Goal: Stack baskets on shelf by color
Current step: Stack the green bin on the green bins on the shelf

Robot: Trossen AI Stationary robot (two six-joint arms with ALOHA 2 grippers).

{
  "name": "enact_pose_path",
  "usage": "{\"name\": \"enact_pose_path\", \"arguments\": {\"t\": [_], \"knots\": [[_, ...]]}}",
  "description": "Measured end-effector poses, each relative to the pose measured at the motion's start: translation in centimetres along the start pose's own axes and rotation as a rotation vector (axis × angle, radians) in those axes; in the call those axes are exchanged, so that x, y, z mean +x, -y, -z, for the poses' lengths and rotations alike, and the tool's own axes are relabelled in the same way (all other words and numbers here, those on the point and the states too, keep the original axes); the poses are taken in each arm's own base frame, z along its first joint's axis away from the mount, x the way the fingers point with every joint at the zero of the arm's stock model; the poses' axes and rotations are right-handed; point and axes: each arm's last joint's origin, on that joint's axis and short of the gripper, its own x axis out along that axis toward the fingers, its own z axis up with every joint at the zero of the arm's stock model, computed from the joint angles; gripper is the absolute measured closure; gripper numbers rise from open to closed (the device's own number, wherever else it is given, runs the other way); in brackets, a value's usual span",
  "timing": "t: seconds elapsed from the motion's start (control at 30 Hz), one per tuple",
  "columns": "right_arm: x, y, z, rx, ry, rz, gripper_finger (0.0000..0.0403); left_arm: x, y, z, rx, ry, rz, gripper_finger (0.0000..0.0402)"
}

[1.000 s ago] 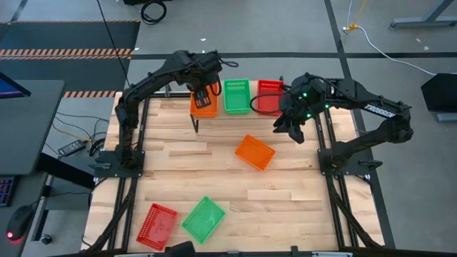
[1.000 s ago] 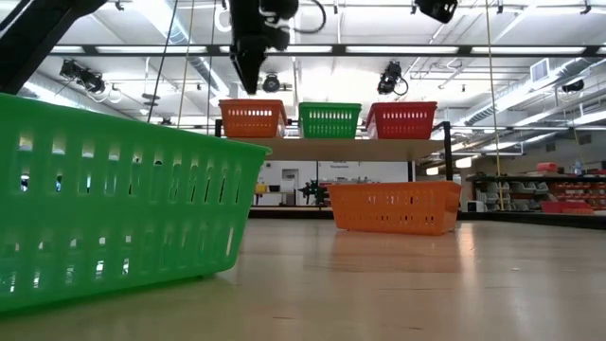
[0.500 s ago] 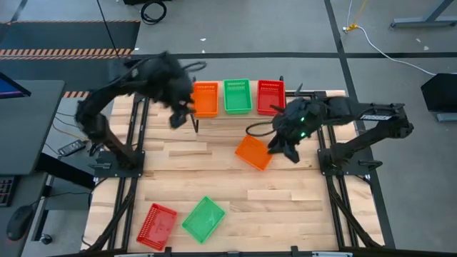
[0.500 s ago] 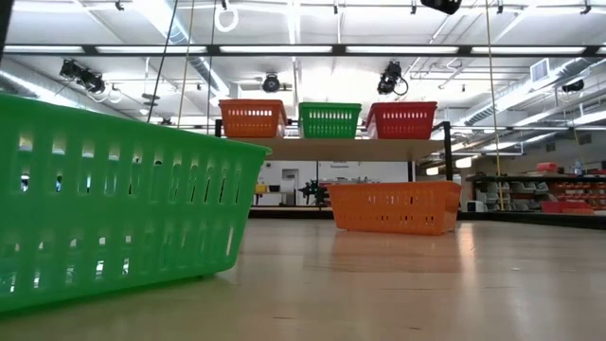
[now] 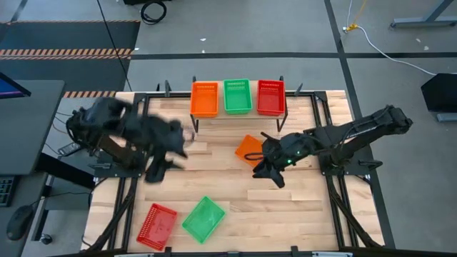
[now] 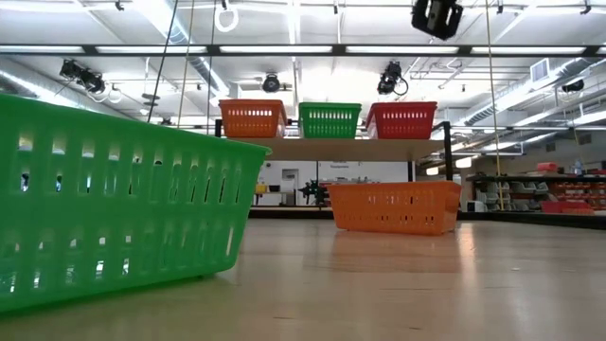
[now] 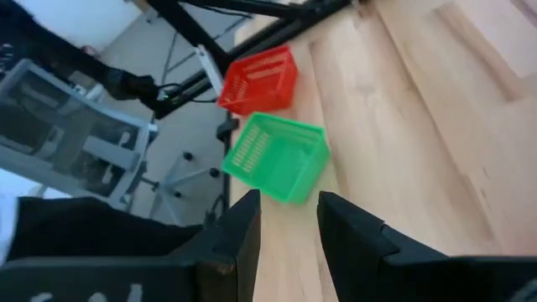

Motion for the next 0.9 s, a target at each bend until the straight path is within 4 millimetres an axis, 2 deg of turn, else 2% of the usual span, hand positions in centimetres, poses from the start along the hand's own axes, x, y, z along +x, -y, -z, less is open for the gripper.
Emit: {"name": "enact_pose_path", "arguments": {"t": [0.1, 0.2, 0.3, 0.43, 0.6, 0.77, 0.9], "knots": [[0.3, 0.3, 0.6, 0.025, 0.002, 0.016, 0.0277, 0.5, 2.0, 0.6, 0.076, -0.024, 0.011, 0.023], [0.5, 0.4, 1.1, 0.046, -0.014, 0.019, 0.0277, 1.8, 2.8, 0.9, 0.162, -0.06, -0.037, 0.023], [0.6, 0.4, 1.4, 0.048, -0.034, 0.022, 0.0277, 5.0, 2.8, 0.6, 0.237, -0.105, -0.056, 0.023], [0.1, 0.2, 1.5, 0.087, -0.035, 0.015, 0.0277, 10.8, 2.7, 0.7, 0.336, -0.216, -0.059, 0.023], [-1.3, -0.7, 1.5, 0.107, -0.019, -0.039, 0.0277, 17.3, 1.9, 1.8, 0.422, -0.311, -0.019, 0.023], [-3.4, -1.9, 1.8, 0.105, 0.0, -0.109, 0.0279, 21.4, 1.6, 3.9, 0.494, -0.368, 0.047, 0.023], [-5.4, -2.7, 1.8, 0.112, 0.027, -0.17, 0.028, 23.8, 1.2, 5.8, 0.505, -0.396, 0.062, 0.023]]}}
